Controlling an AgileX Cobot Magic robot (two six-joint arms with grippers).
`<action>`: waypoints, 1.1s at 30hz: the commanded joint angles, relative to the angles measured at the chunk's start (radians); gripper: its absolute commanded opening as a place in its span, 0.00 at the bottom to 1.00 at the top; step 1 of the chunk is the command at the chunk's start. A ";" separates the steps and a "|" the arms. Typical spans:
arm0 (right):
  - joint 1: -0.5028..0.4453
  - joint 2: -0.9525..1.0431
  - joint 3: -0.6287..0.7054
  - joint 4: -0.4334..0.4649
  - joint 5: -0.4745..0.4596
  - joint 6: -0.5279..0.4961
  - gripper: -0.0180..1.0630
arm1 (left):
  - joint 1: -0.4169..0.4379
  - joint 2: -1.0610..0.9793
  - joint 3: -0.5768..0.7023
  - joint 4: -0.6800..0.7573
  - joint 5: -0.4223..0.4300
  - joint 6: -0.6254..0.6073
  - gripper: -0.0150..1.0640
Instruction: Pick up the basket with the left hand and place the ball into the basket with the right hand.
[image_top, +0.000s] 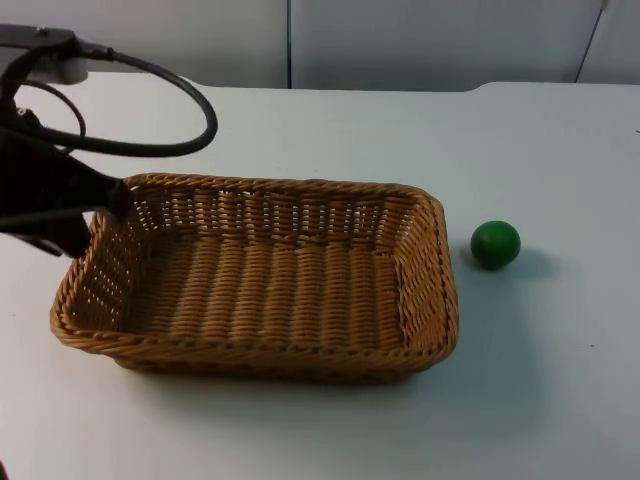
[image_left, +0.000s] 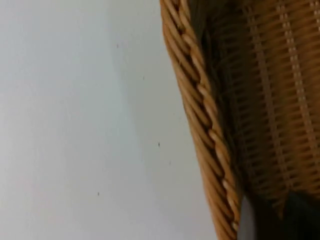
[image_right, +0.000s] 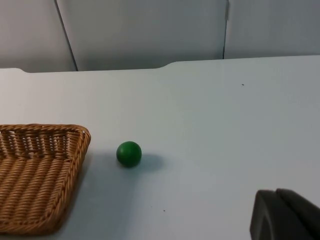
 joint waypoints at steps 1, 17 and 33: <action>-0.008 -0.005 0.003 0.004 -0.008 -0.003 0.02 | -0.007 0.016 -0.044 0.010 0.005 -0.007 0.30; -0.008 -0.005 0.003 0.004 -0.008 -0.003 0.02 | -0.005 0.168 -0.131 0.051 -0.120 -0.007 0.57; -0.008 -0.005 0.003 0.004 -0.008 -0.003 0.02 | 0.016 0.297 -0.131 0.054 -0.141 -0.007 0.49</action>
